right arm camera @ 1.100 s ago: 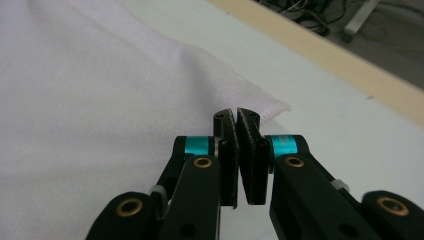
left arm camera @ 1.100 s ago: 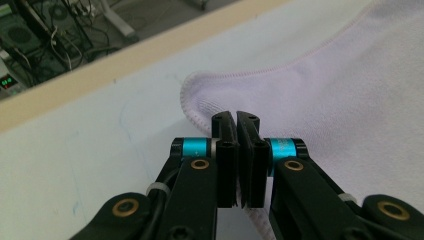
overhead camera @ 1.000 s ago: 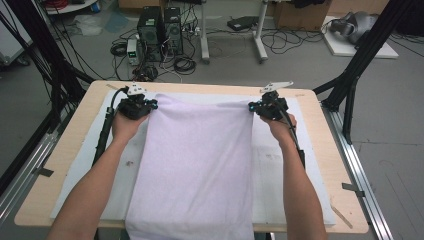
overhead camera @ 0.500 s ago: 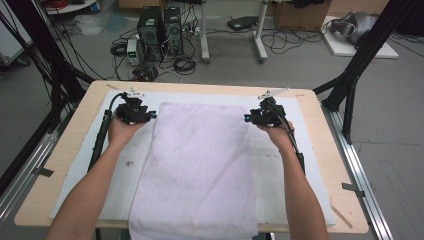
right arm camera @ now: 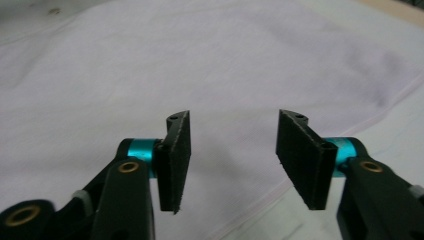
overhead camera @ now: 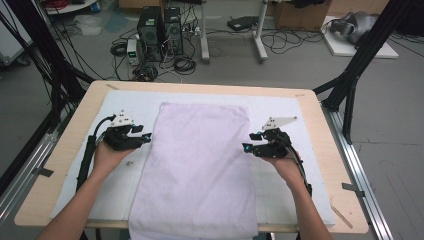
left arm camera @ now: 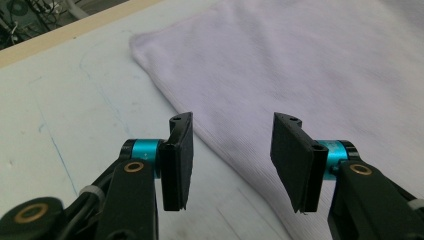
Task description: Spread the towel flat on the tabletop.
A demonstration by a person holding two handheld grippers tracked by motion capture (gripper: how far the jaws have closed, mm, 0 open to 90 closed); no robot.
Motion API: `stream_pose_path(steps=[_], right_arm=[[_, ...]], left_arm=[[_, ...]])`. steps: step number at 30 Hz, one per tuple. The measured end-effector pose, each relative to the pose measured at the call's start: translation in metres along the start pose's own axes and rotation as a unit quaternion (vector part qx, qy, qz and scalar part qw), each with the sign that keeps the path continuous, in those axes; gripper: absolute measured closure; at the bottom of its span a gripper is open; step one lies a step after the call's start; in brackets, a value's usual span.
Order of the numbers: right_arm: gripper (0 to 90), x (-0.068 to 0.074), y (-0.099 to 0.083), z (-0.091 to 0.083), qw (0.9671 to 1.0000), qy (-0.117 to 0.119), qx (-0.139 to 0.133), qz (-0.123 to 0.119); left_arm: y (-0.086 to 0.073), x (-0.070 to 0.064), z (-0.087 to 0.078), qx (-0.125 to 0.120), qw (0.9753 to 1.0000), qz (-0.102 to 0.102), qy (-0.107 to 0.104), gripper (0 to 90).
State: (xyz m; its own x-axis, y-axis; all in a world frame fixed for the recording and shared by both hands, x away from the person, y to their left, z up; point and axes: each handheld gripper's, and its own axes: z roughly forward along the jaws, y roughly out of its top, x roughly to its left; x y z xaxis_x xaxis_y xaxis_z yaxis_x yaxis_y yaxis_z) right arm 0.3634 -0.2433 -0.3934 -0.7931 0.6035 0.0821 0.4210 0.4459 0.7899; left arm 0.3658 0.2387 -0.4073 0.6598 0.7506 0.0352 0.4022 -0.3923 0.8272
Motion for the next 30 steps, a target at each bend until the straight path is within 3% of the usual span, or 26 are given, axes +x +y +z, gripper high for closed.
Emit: stream_pose_path(steps=[3,6,10,11,14,18,20,21,22,24,26,30], right_arm=[[44.1,0.018,-0.011,0.000,0.9994,0.020,0.019,-0.019],[45.2,0.034,-0.018,-0.004,0.9989,0.031,0.007,-0.033],[47.3,0.054,-0.028,-0.006,0.9975,0.048,-0.001,-0.051],[47.7,0.060,-0.031,-0.006,0.9971,0.050,0.004,-0.058],[50.4,0.073,-0.045,-0.008,0.9958,0.064,0.004,-0.065],[51.1,0.083,-0.064,-0.005,0.9947,0.077,0.027,-0.063],[59.6,0.086,-0.071,-0.003,0.9935,0.080,0.045,-0.066],[64.6,0.086,-0.075,-0.001,0.9928,0.080,0.054,-0.070],[68.8,0.087,-0.078,-0.001,0.9937,0.071,0.044,-0.074],[78.8,0.087,-0.079,-0.003,0.9940,0.072,0.043,-0.070],[85.5,0.087,-0.079,-0.003,0.9932,0.077,0.045,-0.076],[87.6,0.088,-0.081,-0.007,0.9927,0.077,0.047,-0.079]], left_arm=[[-0.011,-0.014,-0.012,-0.008,0.9998,0.010,-0.016,50.4],[-0.023,-0.032,-0.021,-0.008,0.9993,0.032,-0.020,48.3],[-0.035,-0.053,-0.033,-0.001,0.9975,0.057,-0.041,43.9],[-0.039,-0.058,-0.036,-0.009,0.9970,0.059,-0.050,44.0],[-0.051,-0.070,-0.042,0.005,0.9944,0.073,-0.075,49.2],[-0.065,-0.083,-0.044,0.041,0.9879,0.101,-0.110,54.2],[-0.070,-0.086,-0.044,0.051,0.9856,0.108,-0.120,61.6],[-0.072,-0.086,-0.045,0.047,0.9852,0.103,-0.129,68.3],[-0.072,-0.087,-0.045,0.046,0.9851,0.103,-0.130,76.7],[-0.073,-0.090,-0.046,0.044,0.9846,0.113,-0.125,85.7],[-0.073,-0.090,-0.047,0.044,0.9849,0.112,-0.124,87.6],[-0.077,-0.088,-0.052,0.042,0.9857,0.108,-0.122,88.2]])
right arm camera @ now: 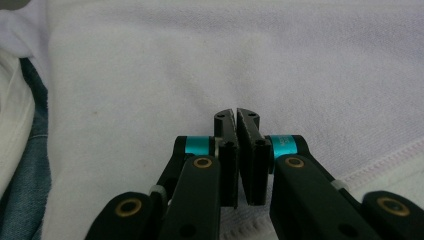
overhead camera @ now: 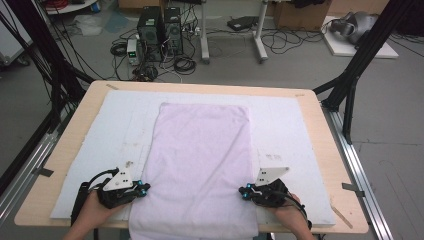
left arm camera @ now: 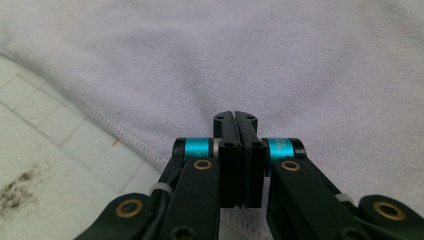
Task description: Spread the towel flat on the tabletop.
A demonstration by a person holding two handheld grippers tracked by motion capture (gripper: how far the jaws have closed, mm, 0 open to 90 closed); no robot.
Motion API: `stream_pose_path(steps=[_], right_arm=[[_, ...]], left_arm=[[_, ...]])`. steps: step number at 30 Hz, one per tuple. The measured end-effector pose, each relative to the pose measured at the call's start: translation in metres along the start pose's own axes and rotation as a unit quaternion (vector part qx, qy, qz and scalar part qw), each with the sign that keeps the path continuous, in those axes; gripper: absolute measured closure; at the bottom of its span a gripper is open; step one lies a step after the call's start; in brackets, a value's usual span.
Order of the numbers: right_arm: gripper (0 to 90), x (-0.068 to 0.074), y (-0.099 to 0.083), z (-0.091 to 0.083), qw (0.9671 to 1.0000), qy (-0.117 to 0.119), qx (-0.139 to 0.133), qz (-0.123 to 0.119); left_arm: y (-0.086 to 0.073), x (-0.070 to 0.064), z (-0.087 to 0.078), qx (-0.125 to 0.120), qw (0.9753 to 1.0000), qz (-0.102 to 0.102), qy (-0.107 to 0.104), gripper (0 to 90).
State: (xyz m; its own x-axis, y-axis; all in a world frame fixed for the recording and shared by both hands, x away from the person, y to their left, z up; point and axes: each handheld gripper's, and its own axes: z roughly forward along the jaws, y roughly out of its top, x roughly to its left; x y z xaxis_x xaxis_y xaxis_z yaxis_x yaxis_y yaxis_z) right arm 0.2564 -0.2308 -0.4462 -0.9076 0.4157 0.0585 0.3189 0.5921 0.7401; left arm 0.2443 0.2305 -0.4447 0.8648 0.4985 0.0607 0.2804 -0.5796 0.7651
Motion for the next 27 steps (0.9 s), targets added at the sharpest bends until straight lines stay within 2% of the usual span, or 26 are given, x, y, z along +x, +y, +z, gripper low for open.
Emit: stream_pose_path(steps=[7,8,9,11,15,18,23,25,27], right_arm=[[87.3,0.007,-0.007,-0.007,1.0000,0.001,-0.008,0.004],[85.8,0.007,-0.007,-0.007,0.9999,0.002,-0.011,0.005],[80.7,0.006,-0.007,-0.008,0.9998,0.004,-0.015,0.008],[76.0,0.006,-0.007,-0.010,0.9995,0.010,-0.028,0.013],[66.3,0.005,-0.003,-0.011,0.9993,0.006,-0.033,0.015],[57.0,-0.001,0.001,-0.011,0.9989,-0.001,-0.039,0.025],[48.1,-0.015,0.011,-0.015,0.9976,-0.017,-0.056,0.037],[42.5,-0.022,0.016,-0.019,0.9976,-0.034,-0.050,0.034],[38.0,-0.030,0.020,-0.023,0.9966,-0.035,-0.056,0.050]], left_arm=[[-0.006,-0.003,-0.007,-0.005,0.9999,-0.014,0.002,87.4],[-0.006,-0.002,-0.007,-0.003,0.9998,-0.019,0.001,83.5],[-0.005,-0.002,-0.007,-0.001,0.9997,-0.023,-0.001,73.4],[-0.004,-0.001,-0.007,-0.005,0.9996,-0.029,-0.001,61.6],[0.001,0.003,-0.006,-0.016,0.9991,-0.040,0.001,53.3],[0.007,0.007,-0.007,-0.029,0.9984,-0.048,0.003,50.8],[0.017,0.016,-0.011,-0.047,0.9971,-0.059,0.014,47.8],[0.020,0.021,-0.012,-0.051,0.9964,-0.065,0.017,46.0],[0.022,0.027,-0.014,-0.058,0.9954,-0.074,0.019,43.8]])
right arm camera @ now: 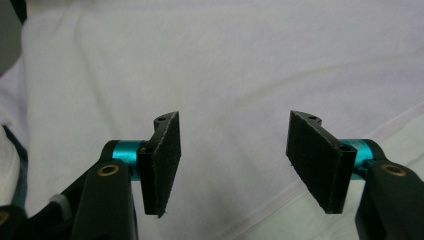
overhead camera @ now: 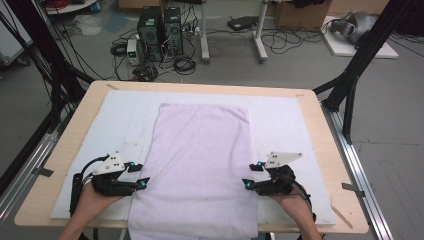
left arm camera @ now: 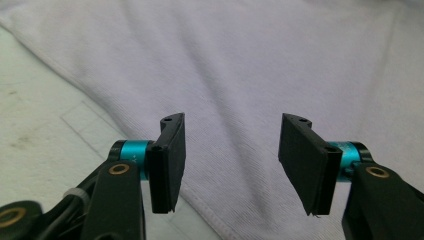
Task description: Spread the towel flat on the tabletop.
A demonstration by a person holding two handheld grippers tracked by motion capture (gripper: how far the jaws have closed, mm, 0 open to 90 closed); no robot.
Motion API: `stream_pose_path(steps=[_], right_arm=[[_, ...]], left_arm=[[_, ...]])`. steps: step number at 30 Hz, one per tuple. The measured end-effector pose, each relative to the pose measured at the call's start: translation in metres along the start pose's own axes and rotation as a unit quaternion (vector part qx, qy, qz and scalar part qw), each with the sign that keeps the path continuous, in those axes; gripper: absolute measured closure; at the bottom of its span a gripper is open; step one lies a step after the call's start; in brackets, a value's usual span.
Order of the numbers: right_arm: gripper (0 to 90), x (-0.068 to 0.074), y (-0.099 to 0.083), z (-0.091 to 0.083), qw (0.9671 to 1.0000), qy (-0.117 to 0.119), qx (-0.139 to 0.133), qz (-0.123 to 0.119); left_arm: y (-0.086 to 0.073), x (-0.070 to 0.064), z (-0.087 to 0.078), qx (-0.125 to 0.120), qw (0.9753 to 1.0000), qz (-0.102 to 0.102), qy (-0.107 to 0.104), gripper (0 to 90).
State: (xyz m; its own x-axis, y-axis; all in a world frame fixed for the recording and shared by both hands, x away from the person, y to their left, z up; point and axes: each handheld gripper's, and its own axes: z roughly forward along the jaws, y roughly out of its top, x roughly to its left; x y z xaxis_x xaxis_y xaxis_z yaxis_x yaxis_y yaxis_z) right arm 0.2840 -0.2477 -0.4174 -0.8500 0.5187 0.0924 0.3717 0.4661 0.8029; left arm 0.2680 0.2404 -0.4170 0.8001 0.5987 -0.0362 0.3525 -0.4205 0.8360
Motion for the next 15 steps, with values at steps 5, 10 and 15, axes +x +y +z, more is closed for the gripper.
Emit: stream_pose_path(steps=[5,10,15], right_arm=[[29.6,-0.015,0.016,-0.006,0.9998,-0.010,-0.014,0.010],[26.0,-0.023,0.028,-0.004,0.9996,-0.019,-0.019,0.009],[25.5,-0.027,0.035,-0.002,0.9994,-0.029,-0.020,0.004]], left_arm=[[0.012,0.017,-0.006,-0.009,0.9996,-0.014,0.024,40.6],[0.026,0.024,-0.003,-0.016,0.9992,-0.008,0.036,40.0],[0.034,0.025,0.004,-0.014,0.9993,0.004,0.034,40.9]])
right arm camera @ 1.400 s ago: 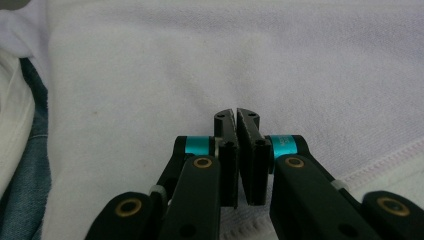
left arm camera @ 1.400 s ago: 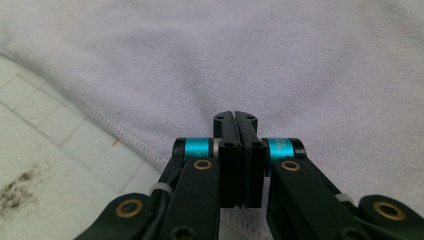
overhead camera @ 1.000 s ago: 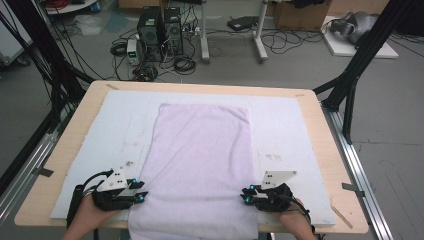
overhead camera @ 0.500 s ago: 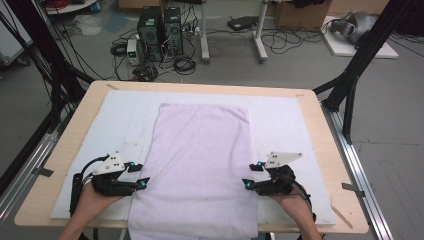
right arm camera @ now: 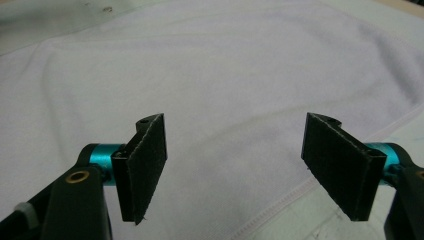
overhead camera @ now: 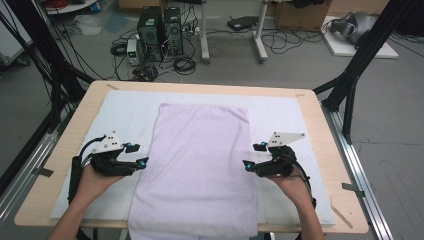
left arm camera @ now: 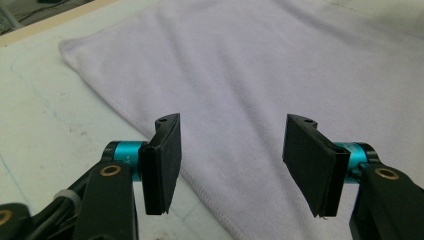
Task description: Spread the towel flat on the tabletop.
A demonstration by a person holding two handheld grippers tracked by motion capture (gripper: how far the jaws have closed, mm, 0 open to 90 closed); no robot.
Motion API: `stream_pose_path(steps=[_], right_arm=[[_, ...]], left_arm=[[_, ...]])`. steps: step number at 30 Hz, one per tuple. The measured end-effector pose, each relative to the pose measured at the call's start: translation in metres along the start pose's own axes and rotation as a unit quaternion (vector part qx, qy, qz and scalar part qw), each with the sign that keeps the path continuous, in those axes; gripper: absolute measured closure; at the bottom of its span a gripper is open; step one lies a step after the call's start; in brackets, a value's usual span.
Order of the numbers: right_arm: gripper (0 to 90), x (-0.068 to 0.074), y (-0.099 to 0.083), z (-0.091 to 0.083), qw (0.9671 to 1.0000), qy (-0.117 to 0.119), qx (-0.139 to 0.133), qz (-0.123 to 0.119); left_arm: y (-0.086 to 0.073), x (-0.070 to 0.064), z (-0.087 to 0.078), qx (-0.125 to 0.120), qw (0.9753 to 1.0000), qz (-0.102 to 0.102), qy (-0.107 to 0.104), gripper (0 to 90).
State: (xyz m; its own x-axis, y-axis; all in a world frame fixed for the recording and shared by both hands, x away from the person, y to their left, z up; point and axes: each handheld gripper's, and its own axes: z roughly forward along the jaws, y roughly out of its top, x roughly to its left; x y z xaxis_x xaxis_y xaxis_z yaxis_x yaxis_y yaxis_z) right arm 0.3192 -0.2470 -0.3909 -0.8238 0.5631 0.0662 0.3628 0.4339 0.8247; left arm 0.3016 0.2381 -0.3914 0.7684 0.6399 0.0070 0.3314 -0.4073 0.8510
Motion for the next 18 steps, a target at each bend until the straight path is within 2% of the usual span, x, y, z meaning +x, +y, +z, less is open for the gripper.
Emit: stream_pose_path(steps=[8,16,18], right_arm=[[25.0,-0.0024,0.0004,0.0014,1.0000,-0.002,0.005,-0.005],[25.0,-0.0022,0.0011,0.0071,0.9998,0.008,0.015,-0.006],[24.9,-0.0024,0.0017,0.0081,0.9999,0.007,0.014,-0.005]], left_arm=[[0.0024,0.0020,0.0029,-0.002,1.0000,-0.001,-0.007,40.9],[0.0021,0.0029,0.0064,0.002,0.9999,0.002,-0.013,40.9],[0.0022,0.0032,0.0069,-0.001,0.9999,-0.005,-0.016,40.9]])
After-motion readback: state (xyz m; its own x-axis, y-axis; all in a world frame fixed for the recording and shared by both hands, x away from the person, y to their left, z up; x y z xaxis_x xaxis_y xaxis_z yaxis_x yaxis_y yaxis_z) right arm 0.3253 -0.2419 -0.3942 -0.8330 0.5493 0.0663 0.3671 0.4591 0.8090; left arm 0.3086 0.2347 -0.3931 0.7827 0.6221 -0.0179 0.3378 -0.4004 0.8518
